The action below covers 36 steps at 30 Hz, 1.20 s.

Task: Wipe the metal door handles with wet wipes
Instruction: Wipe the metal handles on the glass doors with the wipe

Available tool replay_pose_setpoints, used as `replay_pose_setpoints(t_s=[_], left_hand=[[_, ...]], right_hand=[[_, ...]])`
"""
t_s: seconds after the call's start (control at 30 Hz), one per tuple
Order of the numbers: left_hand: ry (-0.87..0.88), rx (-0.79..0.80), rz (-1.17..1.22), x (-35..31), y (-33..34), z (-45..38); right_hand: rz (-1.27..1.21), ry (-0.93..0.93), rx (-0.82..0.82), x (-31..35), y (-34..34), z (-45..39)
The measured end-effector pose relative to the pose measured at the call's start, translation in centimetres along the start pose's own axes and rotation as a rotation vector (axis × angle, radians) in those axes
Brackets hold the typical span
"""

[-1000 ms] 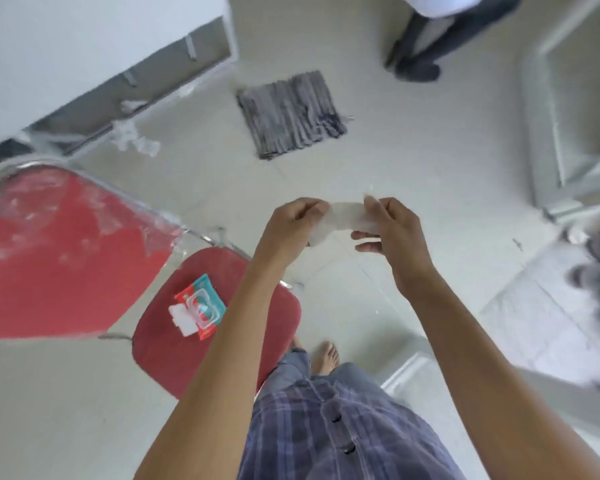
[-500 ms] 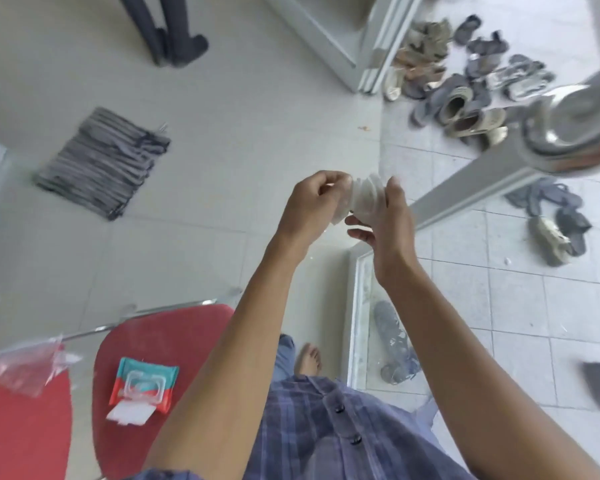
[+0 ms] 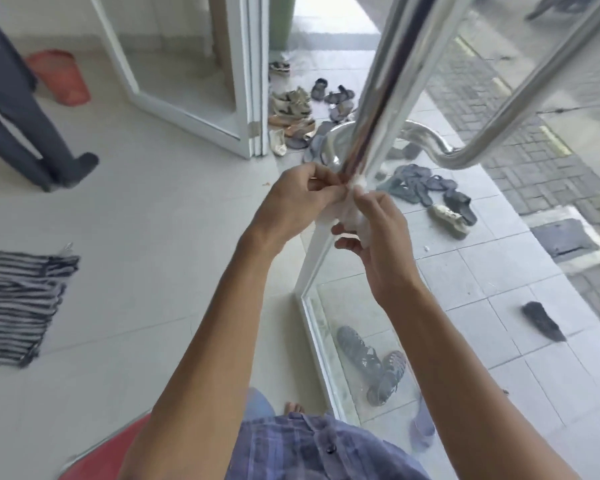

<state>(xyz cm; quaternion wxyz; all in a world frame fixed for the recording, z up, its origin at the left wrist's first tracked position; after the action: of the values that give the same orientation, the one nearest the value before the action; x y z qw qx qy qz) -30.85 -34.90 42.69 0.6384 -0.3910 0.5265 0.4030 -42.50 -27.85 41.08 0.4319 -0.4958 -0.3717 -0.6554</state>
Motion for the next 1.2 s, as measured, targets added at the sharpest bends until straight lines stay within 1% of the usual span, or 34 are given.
replay_pose_setpoints(t_s=[0.1,0.17,0.23,0.3,0.43,0.5,0.57,0.63,0.73,0.8,0.9,0.97,1.1,1.2], left_hand=[[-0.011,0.085,-0.014,0.0,0.0,-0.4],[-0.013,0.129,-0.032,0.0,0.0,-0.6],[0.014,0.130,-0.098,-0.3,-0.4,-1.0],[0.049,0.096,-0.165,-0.8,-1.2,-1.2],[0.041,0.031,-0.113,-0.5,-2.7,-2.1],[0.033,0.035,-0.055,-0.3,-2.7,-2.5],[0.063,0.058,-0.048,-0.5,-2.6,-2.7],[0.120,0.104,-0.069,-1.1,-2.5,-2.6],[0.226,0.159,-0.079,-2.3,-2.1,-2.3],[0.285,0.177,-0.060,-3.1,-1.8,-1.9],[0.326,0.217,0.011,-4.1,-1.5,-1.8],[0.341,0.244,0.045,-4.6,-1.3,-1.9],[0.379,0.257,0.103,-6.1,-1.0,-2.1],[0.369,0.252,0.115,-6.6,-1.0,-2.5]], right_hand=[[0.042,-0.040,0.009,0.6,-0.6,0.5],[0.048,-0.069,-0.044,0.8,-0.8,0.8],[0.028,-0.106,-0.129,1.3,-0.9,0.9],[0.032,-0.145,-0.223,1.7,-1.1,1.1],[0.013,-0.237,-0.459,2.7,-1.2,1.4],[-0.016,-0.305,-0.538,3.6,-1.0,1.7],[-0.032,-0.363,-0.512,4.6,-0.2,1.6],[-0.093,-0.382,-0.442,5.1,0.5,1.5],[-0.173,-0.404,-0.444,5.8,0.6,1.3],[-0.125,-0.434,-0.455,5.8,0.5,0.9],[0.033,-0.421,-0.437,4.5,0.7,0.3],[0.048,-0.419,-0.435,4.2,0.6,0.5],[-0.005,-0.558,-0.462,7.7,0.4,1.5],[0.068,-0.593,-0.468,8.9,1.3,1.3]])
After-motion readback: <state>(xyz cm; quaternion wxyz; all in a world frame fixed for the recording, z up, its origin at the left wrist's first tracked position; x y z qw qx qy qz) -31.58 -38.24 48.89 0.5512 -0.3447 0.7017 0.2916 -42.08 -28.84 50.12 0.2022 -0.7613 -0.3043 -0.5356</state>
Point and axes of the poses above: each hand's wrist, its own z-axis away from the middle knuckle, its own y-axis out of the palm, x = y × z, the point moved 6 cm from there along -z, towards the middle knuckle, and after that the axes turned 4 degrees about z, right-handed, at the moved point
